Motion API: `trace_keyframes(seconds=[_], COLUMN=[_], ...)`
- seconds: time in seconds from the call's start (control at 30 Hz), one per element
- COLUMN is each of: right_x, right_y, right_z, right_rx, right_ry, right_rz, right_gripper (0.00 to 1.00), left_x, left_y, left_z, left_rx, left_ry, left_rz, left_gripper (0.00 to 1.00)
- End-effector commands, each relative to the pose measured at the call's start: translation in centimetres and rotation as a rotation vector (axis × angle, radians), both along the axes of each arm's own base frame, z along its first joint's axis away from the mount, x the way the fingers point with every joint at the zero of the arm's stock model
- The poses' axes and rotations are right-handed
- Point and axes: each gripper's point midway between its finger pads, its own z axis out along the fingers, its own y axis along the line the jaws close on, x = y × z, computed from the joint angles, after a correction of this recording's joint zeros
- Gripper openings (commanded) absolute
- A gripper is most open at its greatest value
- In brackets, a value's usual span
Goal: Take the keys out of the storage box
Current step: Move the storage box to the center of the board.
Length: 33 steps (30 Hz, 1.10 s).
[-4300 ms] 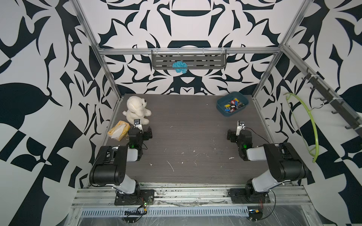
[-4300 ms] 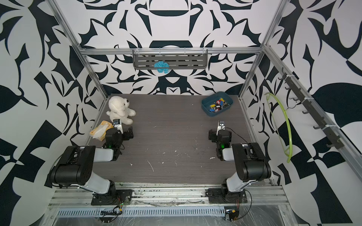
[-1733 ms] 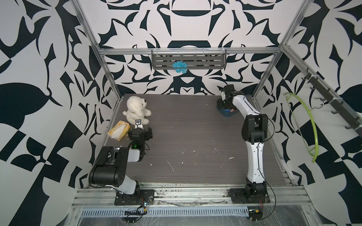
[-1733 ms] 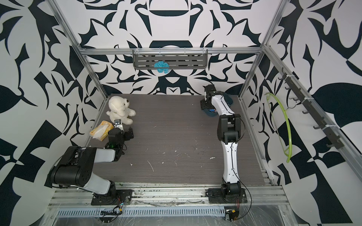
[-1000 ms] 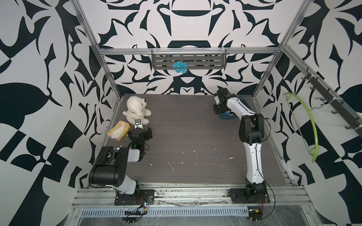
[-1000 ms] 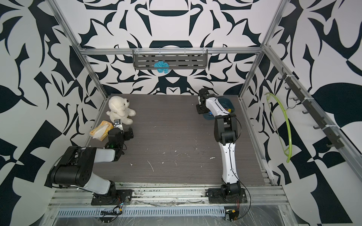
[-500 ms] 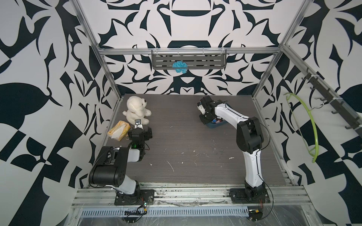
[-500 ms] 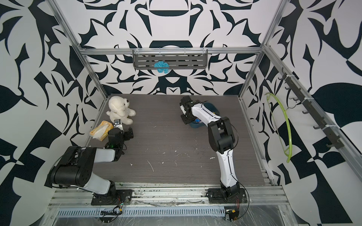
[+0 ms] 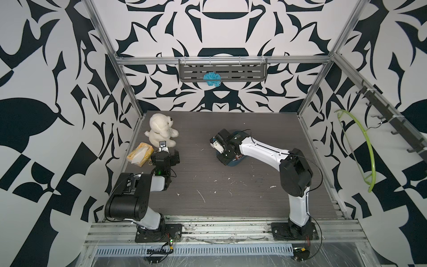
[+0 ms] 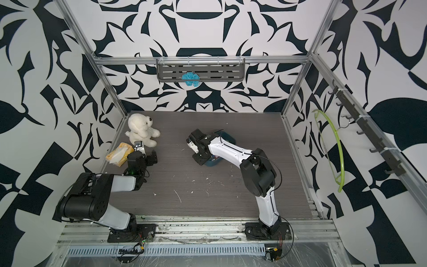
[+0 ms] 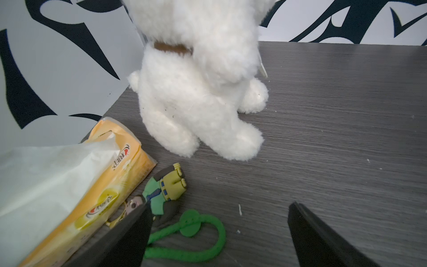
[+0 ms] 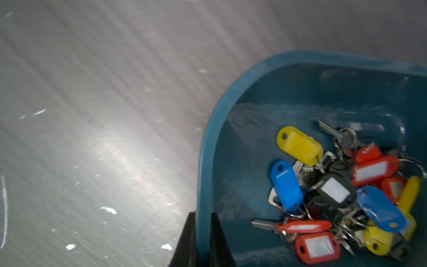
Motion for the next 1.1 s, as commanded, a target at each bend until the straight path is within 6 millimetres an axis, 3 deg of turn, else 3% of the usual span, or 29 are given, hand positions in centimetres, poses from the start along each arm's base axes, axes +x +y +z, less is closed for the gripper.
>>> trace_keyframes(seconds=[0.0, 0.1, 0.27, 0.6, 0.8, 0.9, 1.07], right_x=[-1.6, -3.3, -4.9, -8.6, -10.0, -9.8, -7.5], right_y=[1.4, 1.6, 0.0, -3.1, -4.5, -4.4, -5.9], right_z=[1.9, 1.6, 1.4, 1.3, 0.6, 2.4, 8.4], right_rx=[0.034, 0.035, 0.032, 0.039, 0.042, 0.104, 0.182], right_ry=[-0.072, -0.093, -0.089, -0.017, 0.02, -0.017, -0.22], right_rz=[0.052, 0.095, 0.109, 0.094, 0.051, 0.003, -0.139], right_gripper=[0.0, 0.0, 0.01, 0.36, 0.49, 0.54, 0.59], left_x=[0.7, 0.7, 0.7, 0.7, 0.6, 0.5, 0.9], left_y=[0.0, 0.0, 0.0, 0.0, 0.0, 0.0, -1.0], left_z=[1.2, 1.2, 1.2, 1.3, 1.3, 1.4, 3.1], left_rx=[-0.006, -0.007, -0.007, -0.007, -0.007, 0.0, 0.119], left_ry=[-0.03, -0.03, -0.03, -0.032, -0.033, -0.039, 0.008], left_rz=[0.002, 0.0, 0.0, 0.001, 0.002, 0.005, 0.028], left_gripper=[0.99, 0.99, 0.99, 0.99, 0.99, 0.99, 0.99])
